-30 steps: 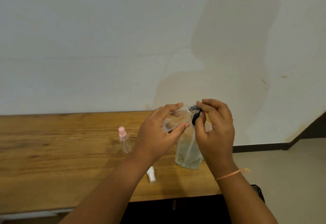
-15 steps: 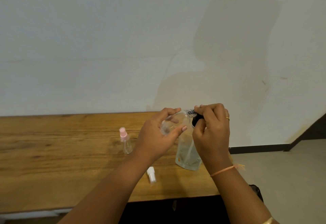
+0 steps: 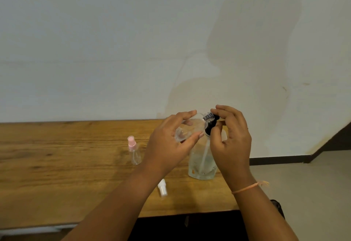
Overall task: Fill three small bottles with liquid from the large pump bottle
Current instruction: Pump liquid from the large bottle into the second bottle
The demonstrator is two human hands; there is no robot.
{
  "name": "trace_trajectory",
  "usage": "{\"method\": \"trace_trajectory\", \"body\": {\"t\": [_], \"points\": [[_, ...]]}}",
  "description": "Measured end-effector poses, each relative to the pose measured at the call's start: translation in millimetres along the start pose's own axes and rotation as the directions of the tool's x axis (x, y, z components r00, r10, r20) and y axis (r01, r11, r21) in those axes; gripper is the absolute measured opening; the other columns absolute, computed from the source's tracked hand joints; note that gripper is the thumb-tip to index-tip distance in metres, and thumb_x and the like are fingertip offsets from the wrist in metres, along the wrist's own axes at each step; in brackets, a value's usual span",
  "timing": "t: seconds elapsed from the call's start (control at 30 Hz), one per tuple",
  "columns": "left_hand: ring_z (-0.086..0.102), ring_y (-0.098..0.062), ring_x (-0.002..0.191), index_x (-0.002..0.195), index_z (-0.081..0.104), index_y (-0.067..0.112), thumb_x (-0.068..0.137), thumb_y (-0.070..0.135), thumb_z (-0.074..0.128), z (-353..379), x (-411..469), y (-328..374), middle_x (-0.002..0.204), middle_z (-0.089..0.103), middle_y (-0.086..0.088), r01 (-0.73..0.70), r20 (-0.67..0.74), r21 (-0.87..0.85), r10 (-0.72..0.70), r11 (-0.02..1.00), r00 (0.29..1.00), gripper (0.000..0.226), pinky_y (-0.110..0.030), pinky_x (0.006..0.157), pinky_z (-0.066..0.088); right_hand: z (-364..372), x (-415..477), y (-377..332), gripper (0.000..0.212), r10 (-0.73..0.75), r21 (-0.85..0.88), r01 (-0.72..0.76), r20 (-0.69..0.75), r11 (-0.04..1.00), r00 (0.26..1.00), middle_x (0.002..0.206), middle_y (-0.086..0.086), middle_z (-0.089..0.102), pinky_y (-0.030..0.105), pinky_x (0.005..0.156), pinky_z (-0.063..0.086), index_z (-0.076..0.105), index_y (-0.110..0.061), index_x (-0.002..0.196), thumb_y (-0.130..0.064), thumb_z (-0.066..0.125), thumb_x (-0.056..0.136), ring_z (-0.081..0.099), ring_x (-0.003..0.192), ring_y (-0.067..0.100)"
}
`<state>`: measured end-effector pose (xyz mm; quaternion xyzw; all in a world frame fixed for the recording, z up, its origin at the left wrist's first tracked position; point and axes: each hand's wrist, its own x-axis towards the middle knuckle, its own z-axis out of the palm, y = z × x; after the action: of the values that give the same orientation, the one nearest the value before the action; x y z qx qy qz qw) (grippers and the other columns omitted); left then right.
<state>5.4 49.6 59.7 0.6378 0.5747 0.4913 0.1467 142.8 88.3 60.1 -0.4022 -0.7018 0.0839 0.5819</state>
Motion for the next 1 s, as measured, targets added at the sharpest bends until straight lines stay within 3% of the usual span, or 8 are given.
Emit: {"method": "trace_trajectory", "body": {"t": [0.07, 0.2, 0.33, 0.43, 0.53, 0.67, 0.83, 1.0], "points": [[0.056, 0.002, 0.104, 0.121, 0.051, 0.045, 0.075, 0.049, 0.065, 0, 0, 0, 0.101, 0.063, 0.020, 0.004, 0.005, -0.009, -0.004, 1.000, 1.000, 0.049, -0.017, 0.085, 0.045, 0, -1, 1, 0.034, -0.010, -0.010, 0.010, 0.001, 1.000, 1.000, 0.110, -0.004, 0.053, 0.017, 0.085, 0.046, 0.064, -0.007, 0.105, -0.014, 0.040, 0.083, 0.054, 0.102, 0.010], [0.055, 0.004, 0.104, 0.118, 0.049, 0.050, 0.077, 0.045, 0.070, 1, 1, 0, 0.101, 0.063, 0.020, 0.022, 0.008, -0.007, -0.022, 1.000, 1.000, 0.047, -0.013, 0.083, 0.043, 1, 0, 1, 0.035, -0.018, -0.011, 0.017, -0.029, 1.000, 0.999, 0.106, 0.000, 0.051, 0.007, 0.084, 0.041, 0.066, -0.003, 0.102, -0.013, 0.040, 0.082, 0.055, 0.101, 0.015], [0.055, 0.004, 0.102, 0.114, 0.051, 0.052, 0.077, 0.042, 0.072, 0, 2, -2, 0.098, 0.063, 0.022, 0.058, 0.038, -0.010, -0.058, 0.998, 0.998, 0.043, -0.018, 0.083, 0.046, 5, -3, 9, 0.034, -0.034, -0.039, 0.032, -0.037, 0.999, 0.999, 0.100, 0.004, 0.049, 0.023, 0.082, 0.046, 0.066, 0.001, 0.097, -0.009, 0.037, 0.081, 0.055, 0.099, 0.021], [0.054, 0.005, 0.102, 0.111, 0.050, 0.055, 0.077, 0.043, 0.070, 1, 3, -2, 0.097, 0.062, 0.023, 0.064, 0.062, 0.031, -0.066, 0.997, 0.996, 0.042, -0.017, 0.081, 0.046, 6, 0, 14, 0.034, -0.023, -0.029, 0.022, -0.028, 0.999, 0.999, 0.095, 0.003, 0.048, 0.022, 0.081, 0.046, 0.065, 0.002, 0.092, -0.008, 0.035, 0.083, 0.057, 0.095, 0.023], [0.055, 0.004, 0.105, 0.112, 0.049, 0.055, 0.077, 0.046, 0.069, 2, 1, -4, 0.101, 0.063, 0.021, 0.072, 0.063, 0.026, -0.074, 0.997, 0.995, 0.042, -0.021, 0.083, 0.048, 6, 0, 9, 0.035, 0.000, -0.009, 0.000, -0.037, 1.000, 0.999, 0.095, -0.001, 0.045, 0.012, 0.082, 0.044, 0.065, 0.002, 0.091, -0.009, 0.034, 0.080, 0.056, 0.094, 0.020], [0.054, 0.004, 0.108, 0.118, 0.049, 0.050, 0.076, 0.053, 0.066, 3, -3, -3, 0.104, 0.063, 0.021, 0.016, 0.024, 0.004, -0.016, 1.000, 1.000, 0.046, -0.021, 0.085, 0.048, 3, -4, -2, 0.038, 0.035, 0.045, -0.033, -0.049, 0.998, 0.998, 0.101, 0.000, 0.047, 0.011, 0.084, 0.044, 0.065, -0.001, 0.098, -0.011, 0.035, 0.077, 0.054, 0.101, 0.014], [0.055, 0.004, 0.103, 0.121, 0.046, 0.051, 0.074, 0.058, 0.060, 3, -1, -1, 0.103, 0.061, 0.021, -0.026, -0.019, 0.039, 0.027, 0.999, 0.999, 0.049, -0.014, 0.081, 0.046, 1, -2, -5, 0.028, 0.065, 0.073, -0.062, -0.034, 0.995, 0.997, 0.110, 0.004, 0.051, 0.005, 0.085, 0.040, 0.065, -0.003, 0.104, -0.003, 0.045, 0.084, 0.050, 0.102, -0.001], [0.055, 0.005, 0.102, 0.119, 0.046, 0.052, 0.075, 0.051, 0.065, 2, 1, -2, 0.099, 0.062, 0.021, -0.019, -0.027, 0.048, 0.020, 0.999, 0.999, 0.048, -0.009, 0.081, 0.042, -1, 3, 2, 0.026, 0.078, 0.064, -0.078, 0.002, 0.995, 0.997, 0.113, -0.003, 0.054, 0.007, 0.086, 0.042, 0.066, -0.008, 0.107, -0.005, 0.051, 0.086, 0.055, 0.104, 0.008]]}}
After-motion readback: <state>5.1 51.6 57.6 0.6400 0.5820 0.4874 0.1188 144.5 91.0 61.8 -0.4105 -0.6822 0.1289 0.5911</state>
